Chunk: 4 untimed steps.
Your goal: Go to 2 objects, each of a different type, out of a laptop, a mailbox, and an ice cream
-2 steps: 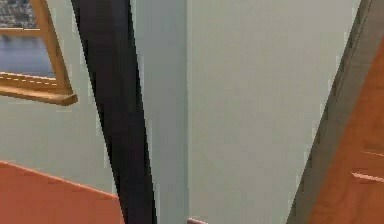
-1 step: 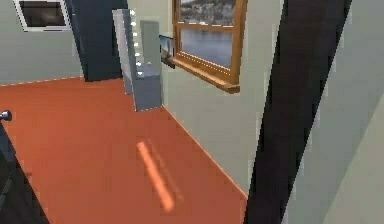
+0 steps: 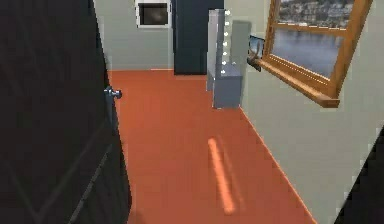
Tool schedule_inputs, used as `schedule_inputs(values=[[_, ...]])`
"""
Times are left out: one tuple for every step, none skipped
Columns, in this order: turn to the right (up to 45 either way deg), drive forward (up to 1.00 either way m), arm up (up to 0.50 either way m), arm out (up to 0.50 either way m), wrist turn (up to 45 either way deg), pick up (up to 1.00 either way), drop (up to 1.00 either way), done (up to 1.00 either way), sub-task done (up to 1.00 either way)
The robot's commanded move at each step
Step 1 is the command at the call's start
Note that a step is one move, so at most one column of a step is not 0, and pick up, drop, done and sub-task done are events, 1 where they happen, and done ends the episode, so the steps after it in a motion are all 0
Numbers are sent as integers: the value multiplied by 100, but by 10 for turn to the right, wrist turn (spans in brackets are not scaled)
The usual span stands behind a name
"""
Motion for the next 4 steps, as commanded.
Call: schedule_inputs(values=[[0, 100, 0, 0, 0, 0, 0, 0, 0], [-60, 0, 0, 0, 0, 0, 0, 0, 0], [0, 35, 0, 0, 0, 0, 0, 0, 0], [-390, 0, 0, 0, 0, 0, 0, 0, 0]])
